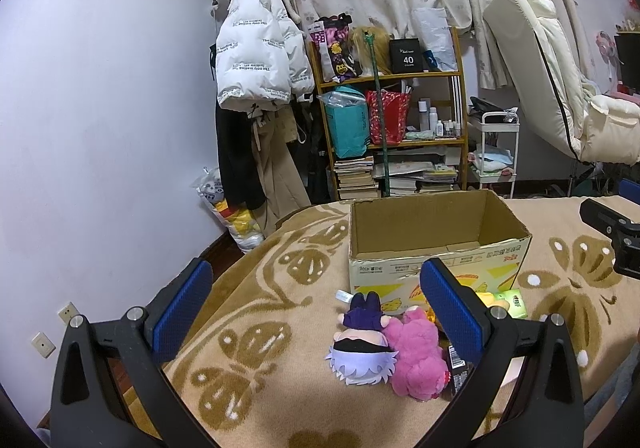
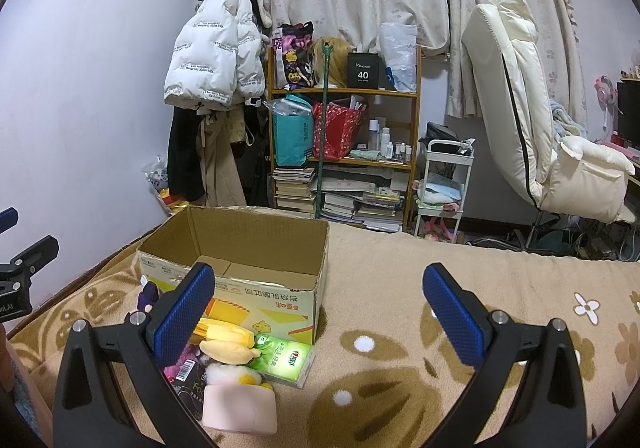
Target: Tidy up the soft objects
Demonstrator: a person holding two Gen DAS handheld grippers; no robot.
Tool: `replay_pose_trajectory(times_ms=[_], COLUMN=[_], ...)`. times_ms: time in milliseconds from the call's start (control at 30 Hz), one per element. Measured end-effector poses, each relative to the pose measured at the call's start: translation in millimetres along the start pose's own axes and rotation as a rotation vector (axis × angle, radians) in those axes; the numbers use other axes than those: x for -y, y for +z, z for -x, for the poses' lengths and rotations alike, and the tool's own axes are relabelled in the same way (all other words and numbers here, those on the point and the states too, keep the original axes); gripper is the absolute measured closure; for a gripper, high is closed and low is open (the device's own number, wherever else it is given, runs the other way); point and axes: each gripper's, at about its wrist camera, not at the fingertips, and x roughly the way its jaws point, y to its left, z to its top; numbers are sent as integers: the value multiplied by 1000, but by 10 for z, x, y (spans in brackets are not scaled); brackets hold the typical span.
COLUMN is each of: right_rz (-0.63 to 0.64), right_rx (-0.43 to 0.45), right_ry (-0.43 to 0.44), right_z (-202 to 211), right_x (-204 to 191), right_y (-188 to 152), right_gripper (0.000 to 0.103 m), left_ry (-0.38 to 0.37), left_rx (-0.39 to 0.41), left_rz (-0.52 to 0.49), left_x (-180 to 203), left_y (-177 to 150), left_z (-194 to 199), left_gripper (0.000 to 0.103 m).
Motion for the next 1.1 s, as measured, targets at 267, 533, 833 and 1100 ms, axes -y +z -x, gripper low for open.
replay_pose_trajectory(times_ms=[267, 533, 833, 1100], right_rz=[-6, -13, 20, 53], right_rx=[10, -43, -109, -183], right_ry=[21, 97, 149, 188], right_z=[14, -83, -319, -639], right_x=[-17, -36, -223, -371], right_y=[9, 11, -12, -105], right_gripper=[0, 0, 0, 0], left_ry=[-7, 3, 9, -11], left_rx=[-13, -124, -224, -303], left_rz=[-7, -58, -1, 65], left_x=[-15, 124, 117, 102], left_y=[-1, 15, 108, 228], left_z=[-6, -169, -511, -996], left_gripper=[1, 1, 1, 1])
